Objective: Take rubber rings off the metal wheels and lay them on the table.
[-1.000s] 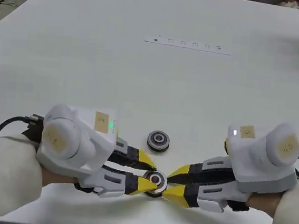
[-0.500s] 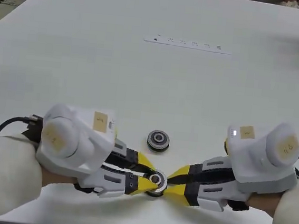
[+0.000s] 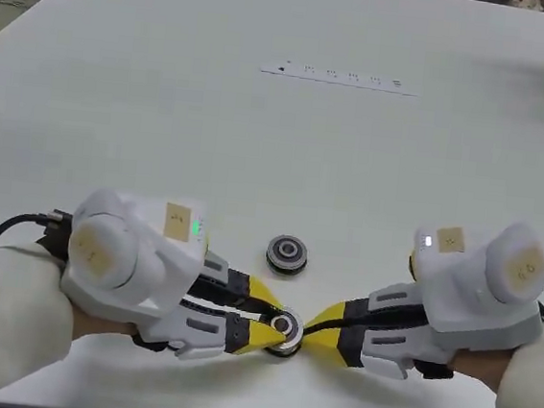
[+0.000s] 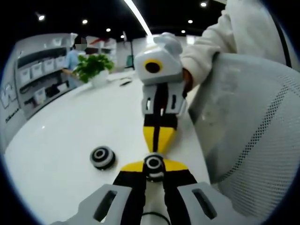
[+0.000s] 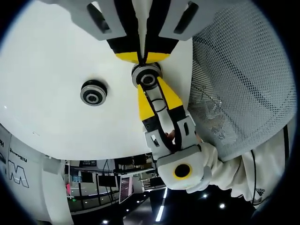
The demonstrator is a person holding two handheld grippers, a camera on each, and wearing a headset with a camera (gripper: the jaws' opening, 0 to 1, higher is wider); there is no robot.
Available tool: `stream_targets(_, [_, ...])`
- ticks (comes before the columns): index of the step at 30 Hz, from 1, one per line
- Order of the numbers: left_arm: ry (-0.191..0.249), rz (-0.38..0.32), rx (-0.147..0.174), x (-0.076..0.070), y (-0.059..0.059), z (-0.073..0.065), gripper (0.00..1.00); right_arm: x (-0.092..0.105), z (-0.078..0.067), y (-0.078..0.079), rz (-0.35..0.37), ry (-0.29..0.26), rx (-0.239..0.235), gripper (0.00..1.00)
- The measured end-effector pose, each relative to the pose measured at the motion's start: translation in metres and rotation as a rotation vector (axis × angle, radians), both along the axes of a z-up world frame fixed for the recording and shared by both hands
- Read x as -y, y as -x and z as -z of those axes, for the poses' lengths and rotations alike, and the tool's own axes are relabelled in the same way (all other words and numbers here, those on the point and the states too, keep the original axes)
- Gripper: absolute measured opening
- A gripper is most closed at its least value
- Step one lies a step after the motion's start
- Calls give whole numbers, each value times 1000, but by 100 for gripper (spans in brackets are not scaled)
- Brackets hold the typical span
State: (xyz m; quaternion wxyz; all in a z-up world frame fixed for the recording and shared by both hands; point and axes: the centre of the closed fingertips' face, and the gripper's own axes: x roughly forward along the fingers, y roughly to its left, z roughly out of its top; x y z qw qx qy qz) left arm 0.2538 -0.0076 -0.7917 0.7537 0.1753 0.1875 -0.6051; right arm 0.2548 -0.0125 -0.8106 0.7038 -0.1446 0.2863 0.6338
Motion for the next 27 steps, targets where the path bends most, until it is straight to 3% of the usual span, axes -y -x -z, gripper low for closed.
stream_targets(5, [3, 3, 2, 1, 0, 0, 14, 1, 0, 0, 20, -5, -24, 0])
stream_targets(14, [4, 8, 4, 1, 1, 1, 14, 5, -4, -4, 83, -44, -117, 0])
stream_targets(27, [8, 16, 5, 1, 2, 1, 14, 7, -6, -4, 130, -81, -208, 0])
